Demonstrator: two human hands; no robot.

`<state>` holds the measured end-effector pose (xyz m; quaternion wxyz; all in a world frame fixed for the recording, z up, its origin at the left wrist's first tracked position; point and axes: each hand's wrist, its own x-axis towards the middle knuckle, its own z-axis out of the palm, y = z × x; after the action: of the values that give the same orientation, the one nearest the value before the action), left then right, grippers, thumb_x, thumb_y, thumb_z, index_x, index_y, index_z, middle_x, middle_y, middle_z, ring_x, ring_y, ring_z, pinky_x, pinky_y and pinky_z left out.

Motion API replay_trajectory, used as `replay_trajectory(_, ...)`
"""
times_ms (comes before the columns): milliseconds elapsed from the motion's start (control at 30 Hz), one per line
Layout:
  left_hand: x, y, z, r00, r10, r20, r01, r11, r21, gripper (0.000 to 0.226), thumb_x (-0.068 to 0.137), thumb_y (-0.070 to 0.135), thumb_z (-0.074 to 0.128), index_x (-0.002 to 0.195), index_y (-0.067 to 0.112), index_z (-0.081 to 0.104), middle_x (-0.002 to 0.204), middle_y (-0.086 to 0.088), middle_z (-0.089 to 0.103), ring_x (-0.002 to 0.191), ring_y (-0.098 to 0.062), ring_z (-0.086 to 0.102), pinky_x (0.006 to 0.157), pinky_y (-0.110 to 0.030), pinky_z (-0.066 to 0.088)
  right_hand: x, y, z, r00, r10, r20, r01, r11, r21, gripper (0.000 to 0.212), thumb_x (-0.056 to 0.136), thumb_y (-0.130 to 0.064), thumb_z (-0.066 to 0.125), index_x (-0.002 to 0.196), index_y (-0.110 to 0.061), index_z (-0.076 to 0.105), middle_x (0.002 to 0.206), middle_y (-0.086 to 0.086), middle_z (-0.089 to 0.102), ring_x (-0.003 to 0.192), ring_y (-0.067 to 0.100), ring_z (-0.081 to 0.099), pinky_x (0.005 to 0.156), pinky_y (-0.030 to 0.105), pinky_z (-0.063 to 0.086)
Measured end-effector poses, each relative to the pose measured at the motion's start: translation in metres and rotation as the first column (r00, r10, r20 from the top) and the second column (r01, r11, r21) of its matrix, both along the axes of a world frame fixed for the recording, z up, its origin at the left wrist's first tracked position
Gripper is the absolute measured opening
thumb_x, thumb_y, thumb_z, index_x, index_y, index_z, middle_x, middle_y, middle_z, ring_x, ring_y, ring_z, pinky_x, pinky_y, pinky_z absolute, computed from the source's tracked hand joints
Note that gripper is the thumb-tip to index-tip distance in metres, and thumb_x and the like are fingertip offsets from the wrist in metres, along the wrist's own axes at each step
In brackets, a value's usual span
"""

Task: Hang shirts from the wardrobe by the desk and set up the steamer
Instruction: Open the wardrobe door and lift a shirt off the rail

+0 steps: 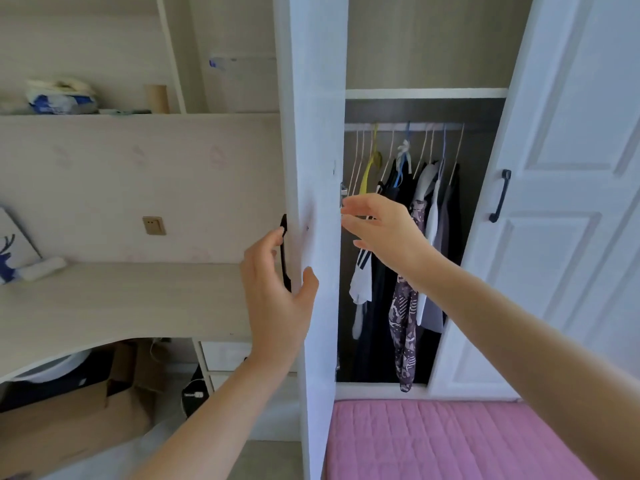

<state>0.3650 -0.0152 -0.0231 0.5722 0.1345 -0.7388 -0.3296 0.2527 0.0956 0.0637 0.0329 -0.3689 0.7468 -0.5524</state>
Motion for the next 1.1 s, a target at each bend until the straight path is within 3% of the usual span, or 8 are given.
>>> replay_trajectory(200, -0.018, 0.034, -0.01, 1.0, -0.016, -0.004, 0.013, 0.952, -0.304, 0.038, 0.08, -0.001, 0.062, 0.117, 0.005, 0.058, 0.11, -0.004, 0.06, 0.109, -0.019, 0.051, 0.098, -0.027, 0.039, -0.04, 0.041, -0.029, 0.994, -0.104, 0.04, 0.101, 0.992, 0.077, 0.034, 0.097, -0.022, 0.052, 0.13, -0.019, 0.053, 0.124, -0.004, 0.062, 0.116, 0.012, 0.056, 0.104, 0.042, 0.045)
replay_trajectory(300, -0.033, 0.048, -0.02, 0.995, -0.076, 0.068, 0.093, 0.951, -0.295, 0.033, 0.083, 0.007, 0.055, 0.116, 0.009, 0.059, 0.108, 0.002, 0.06, 0.109, -0.017, 0.051, 0.098, -0.026, 0.04, -0.056, 0.06, -0.046, 0.987, -0.152, 0.051, 0.145, 0.983, 0.116, 0.033, 0.096, -0.024, 0.052, 0.13, -0.021, 0.054, 0.123, -0.006, 0.061, 0.117, 0.011, 0.055, 0.104, 0.041, 0.045)
replay_trajectory(467, -0.082, 0.057, -0.025, 0.973, -0.122, 0.196, 0.162, 0.966, -0.204, 0.029, 0.086, 0.009, 0.055, 0.114, 0.012, 0.06, 0.109, 0.005, 0.061, 0.11, -0.013, 0.049, 0.091, -0.007, 0.035, -0.082, 0.079, -0.057, 0.969, -0.237, 0.076, 0.222, 0.961, 0.164, 0.035, 0.096, -0.028, 0.052, 0.131, -0.022, 0.053, 0.125, -0.007, 0.059, 0.1, 0.016, 0.063, 0.089, 0.04, 0.055)
replay_trajectory(533, -0.107, 0.059, -0.021, 0.959, -0.152, 0.239, 0.188, 0.973, -0.136, 0.028, 0.088, 0.009, 0.057, 0.115, 0.015, 0.06, 0.11, 0.008, 0.06, 0.111, -0.011, 0.049, 0.085, -0.004, 0.034, -0.093, 0.082, -0.056, 0.961, -0.267, 0.069, 0.253, 0.953, 0.166, 0.035, 0.095, -0.028, 0.052, 0.13, -0.021, 0.054, 0.124, -0.005, 0.06, 0.107, 0.019, 0.061, 0.093, 0.041, 0.053)
replay_trajectory(733, -0.194, 0.053, -0.007, 0.925, -0.115, 0.363, 0.184, 0.969, -0.163, 0.026, 0.093, 0.013, 0.053, 0.118, 0.016, 0.057, 0.116, 0.002, 0.062, 0.115, -0.017, 0.05, 0.084, -0.032, 0.052, -0.132, 0.074, -0.044, 0.935, -0.347, 0.08, 0.327, 0.926, 0.188, 0.034, 0.094, -0.022, 0.052, 0.128, -0.016, 0.056, 0.105, 0.001, 0.065, 0.093, 0.019, 0.063, 0.089, 0.036, 0.053)
replay_trajectory(833, -0.234, 0.038, 0.005, 0.903, -0.074, 0.423, 0.174, 0.963, -0.203, 0.027, 0.094, 0.013, 0.049, 0.12, 0.015, 0.057, 0.117, -0.001, 0.062, 0.119, -0.019, 0.046, 0.085, -0.035, 0.05, -0.157, 0.067, -0.034, 0.931, -0.361, 0.044, 0.344, 0.914, 0.217, 0.034, 0.095, -0.02, 0.05, 0.129, -0.016, 0.055, 0.113, 0.004, 0.064, 0.097, 0.018, 0.061, 0.088, 0.03, 0.05)
replay_trajectory(1033, -0.311, 0.004, 0.031, 0.881, 0.01, 0.474, 0.115, 0.966, -0.234, 0.027, 0.094, 0.01, 0.047, 0.12, 0.011, 0.055, 0.118, -0.005, 0.061, 0.118, -0.022, 0.047, 0.083, -0.038, 0.049, -0.228, 0.038, -0.019, 0.916, -0.398, 0.045, 0.379, 0.898, 0.222, 0.035, 0.095, -0.018, 0.048, 0.13, -0.016, 0.053, 0.087, -0.001, 0.06, 0.065, 0.009, 0.053, 0.048, 0.014, 0.041)
replay_trajectory(1100, -0.335, -0.006, 0.034, 0.867, 0.003, 0.498, 0.114, 0.972, -0.205, 0.027, 0.094, 0.008, 0.046, 0.119, 0.01, 0.054, 0.118, -0.006, 0.059, 0.116, -0.024, 0.048, 0.082, -0.041, 0.05, -0.253, 0.022, -0.016, 0.914, -0.401, 0.065, 0.38, 0.9, 0.213, 0.039, 0.095, -0.019, 0.05, 0.133, -0.014, 0.051, 0.083, -0.001, 0.058, 0.058, 0.007, 0.05, 0.043, 0.012, 0.039)
